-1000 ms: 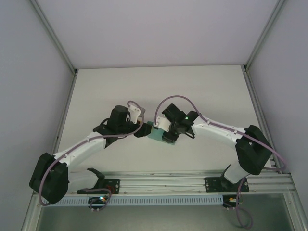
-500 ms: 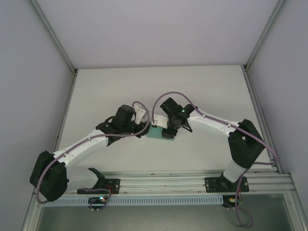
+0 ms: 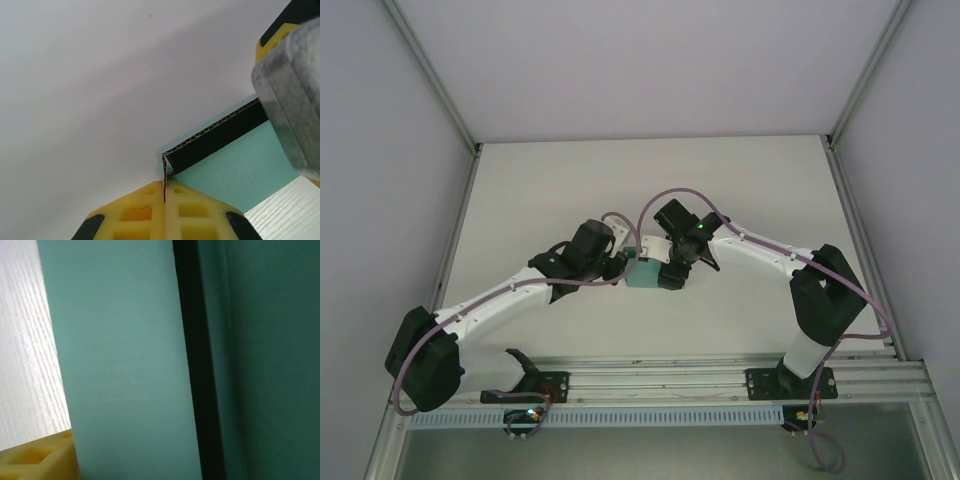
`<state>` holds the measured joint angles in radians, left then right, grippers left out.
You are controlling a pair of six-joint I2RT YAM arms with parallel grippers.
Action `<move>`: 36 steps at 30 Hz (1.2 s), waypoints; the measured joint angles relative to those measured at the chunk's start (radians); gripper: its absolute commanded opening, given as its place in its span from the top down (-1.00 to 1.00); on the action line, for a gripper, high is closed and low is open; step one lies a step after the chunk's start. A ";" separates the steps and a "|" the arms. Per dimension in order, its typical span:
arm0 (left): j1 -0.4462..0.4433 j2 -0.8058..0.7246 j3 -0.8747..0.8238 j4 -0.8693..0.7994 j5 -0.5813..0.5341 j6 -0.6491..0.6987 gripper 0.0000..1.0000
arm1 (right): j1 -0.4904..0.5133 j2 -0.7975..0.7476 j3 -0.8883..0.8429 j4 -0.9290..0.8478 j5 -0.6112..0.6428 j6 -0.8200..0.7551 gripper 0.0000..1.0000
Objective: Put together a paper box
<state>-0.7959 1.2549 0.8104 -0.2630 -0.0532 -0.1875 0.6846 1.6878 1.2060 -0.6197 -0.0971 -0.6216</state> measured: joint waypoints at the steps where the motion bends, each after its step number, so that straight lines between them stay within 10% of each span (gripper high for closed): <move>1: -0.002 0.000 0.000 0.001 -0.004 -0.003 1.00 | -0.001 -0.003 -0.008 0.010 0.008 0.012 -0.64; 5: -0.006 -0.004 -0.007 0.009 -0.010 -0.010 1.00 | -0.002 -0.053 -0.050 0.055 0.023 0.061 -0.99; 12: -0.020 -0.027 -0.027 0.017 -0.011 -0.010 1.00 | -0.006 -0.236 -0.113 0.150 0.048 0.193 -0.98; 36: -0.054 -0.026 -0.027 0.016 -0.034 0.005 1.00 | -0.006 -0.293 -0.103 -0.122 0.181 0.780 0.66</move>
<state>-0.8497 1.2293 0.7830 -0.2466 -0.0872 -0.1822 0.6785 1.3945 1.1034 -0.7422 0.0841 0.1589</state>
